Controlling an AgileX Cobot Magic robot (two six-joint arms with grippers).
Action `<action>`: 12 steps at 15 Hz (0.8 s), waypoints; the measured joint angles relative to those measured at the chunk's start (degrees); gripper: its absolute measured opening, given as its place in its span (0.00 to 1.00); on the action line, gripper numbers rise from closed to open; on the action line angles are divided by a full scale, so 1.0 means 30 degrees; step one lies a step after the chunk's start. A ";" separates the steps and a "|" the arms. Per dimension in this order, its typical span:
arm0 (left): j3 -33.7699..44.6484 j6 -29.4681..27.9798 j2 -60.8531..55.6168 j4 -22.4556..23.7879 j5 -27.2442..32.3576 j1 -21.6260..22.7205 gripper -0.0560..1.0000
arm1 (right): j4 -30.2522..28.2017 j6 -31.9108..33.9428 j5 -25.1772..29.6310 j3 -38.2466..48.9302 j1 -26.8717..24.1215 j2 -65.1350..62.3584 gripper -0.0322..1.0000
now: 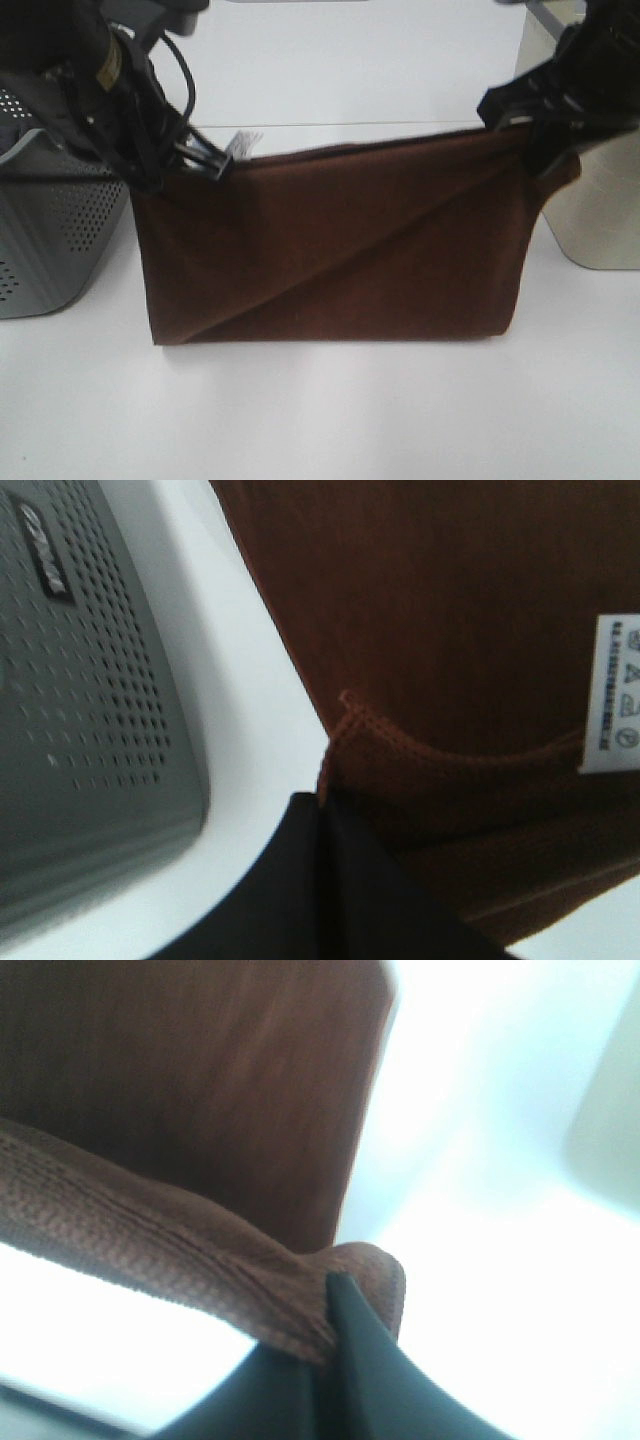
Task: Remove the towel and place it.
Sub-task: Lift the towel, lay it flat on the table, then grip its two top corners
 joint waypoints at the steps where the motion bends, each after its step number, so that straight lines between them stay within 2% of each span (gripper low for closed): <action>1: -0.0611 -0.0038 0.0153 -0.0019 -0.1222 0.0955 0.05 | -0.0554 0.0172 0.0019 -0.1356 0.0000 0.0745 0.03; 4: -0.2750 0.0879 0.1604 -0.0057 -0.4584 0.3648 0.05 | -0.1891 0.0286 0.0000 -0.6035 0.0000 0.4240 0.03; 7: -0.6092 0.1318 0.5042 -0.0057 -0.7926 0.5940 0.05 | -0.3648 0.0286 -0.0038 -1.2089 -0.0019 0.8671 0.03; 9: -0.9072 0.1356 0.7372 -0.0057 -0.8747 0.6933 0.05 | -0.4374 0.0286 -0.0057 -1.6616 -0.0019 1.1497 0.03; 12: -1.4209 0.1776 0.9301 -0.0057 -0.8881 0.7257 0.05 | -0.4526 -0.1108 -0.0134 -2.2212 -0.0019 1.3675 0.03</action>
